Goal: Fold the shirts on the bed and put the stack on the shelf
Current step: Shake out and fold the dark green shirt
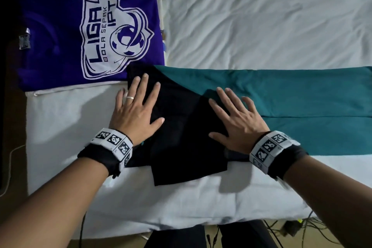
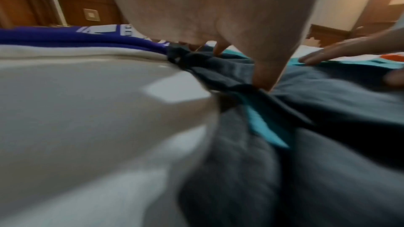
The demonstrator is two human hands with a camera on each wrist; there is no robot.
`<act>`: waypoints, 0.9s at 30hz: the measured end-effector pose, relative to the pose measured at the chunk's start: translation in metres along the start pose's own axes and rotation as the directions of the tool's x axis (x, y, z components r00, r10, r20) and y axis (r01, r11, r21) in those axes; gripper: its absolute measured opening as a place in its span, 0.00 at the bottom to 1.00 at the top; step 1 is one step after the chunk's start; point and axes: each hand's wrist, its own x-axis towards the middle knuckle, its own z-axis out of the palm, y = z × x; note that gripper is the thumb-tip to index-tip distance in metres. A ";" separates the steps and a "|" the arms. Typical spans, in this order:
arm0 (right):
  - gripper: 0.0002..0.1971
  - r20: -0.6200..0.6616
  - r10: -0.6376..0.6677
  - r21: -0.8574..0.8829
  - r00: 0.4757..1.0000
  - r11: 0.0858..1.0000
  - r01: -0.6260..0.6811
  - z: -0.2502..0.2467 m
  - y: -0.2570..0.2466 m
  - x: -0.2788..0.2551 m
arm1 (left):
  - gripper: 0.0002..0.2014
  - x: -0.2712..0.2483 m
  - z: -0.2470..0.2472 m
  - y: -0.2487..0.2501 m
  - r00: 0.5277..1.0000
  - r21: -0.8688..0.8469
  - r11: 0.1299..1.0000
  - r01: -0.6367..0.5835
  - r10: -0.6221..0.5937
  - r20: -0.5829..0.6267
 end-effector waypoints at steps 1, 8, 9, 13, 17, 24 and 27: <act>0.44 -0.049 -0.036 0.019 0.998 0.999 0.037 0.000 -0.011 -0.006 | 0.46 -0.011 0.005 0.008 0.998 0.003 0.998 -0.063 0.063 -0.001; 0.40 0.033 -0.165 0.106 0.986 0.981 0.160 0.043 -0.067 -0.072 | 0.49 -0.099 0.048 0.003 0.978 0.065 0.994 -0.088 0.073 0.196; 0.40 0.034 -0.144 0.101 0.989 0.985 0.140 0.045 -0.063 -0.079 | 0.49 -0.104 0.049 -0.004 0.980 0.079 0.994 -0.071 0.054 0.191; 0.33 -0.066 -0.216 0.065 0.974 0.973 0.220 0.035 -0.068 -0.083 | 0.50 -0.121 0.051 -0.021 0.978 0.081 0.992 -0.096 0.079 0.192; 0.18 -0.214 -0.270 0.122 0.939 0.946 0.300 0.017 -0.111 -0.050 | 0.51 -0.130 0.053 -0.026 0.972 0.077 0.992 -0.098 0.078 0.220; 0.26 0.098 -0.147 0.125 0.984 0.983 0.134 0.009 -0.180 -0.010 | 0.49 -0.149 0.056 -0.034 0.977 0.077 0.992 -0.099 0.082 0.198; 0.29 0.105 -0.097 0.143 0.990 0.986 0.082 0.004 -0.184 -0.007 | 0.40 -0.144 0.048 -0.045 0.980 0.067 0.982 -0.176 0.169 0.102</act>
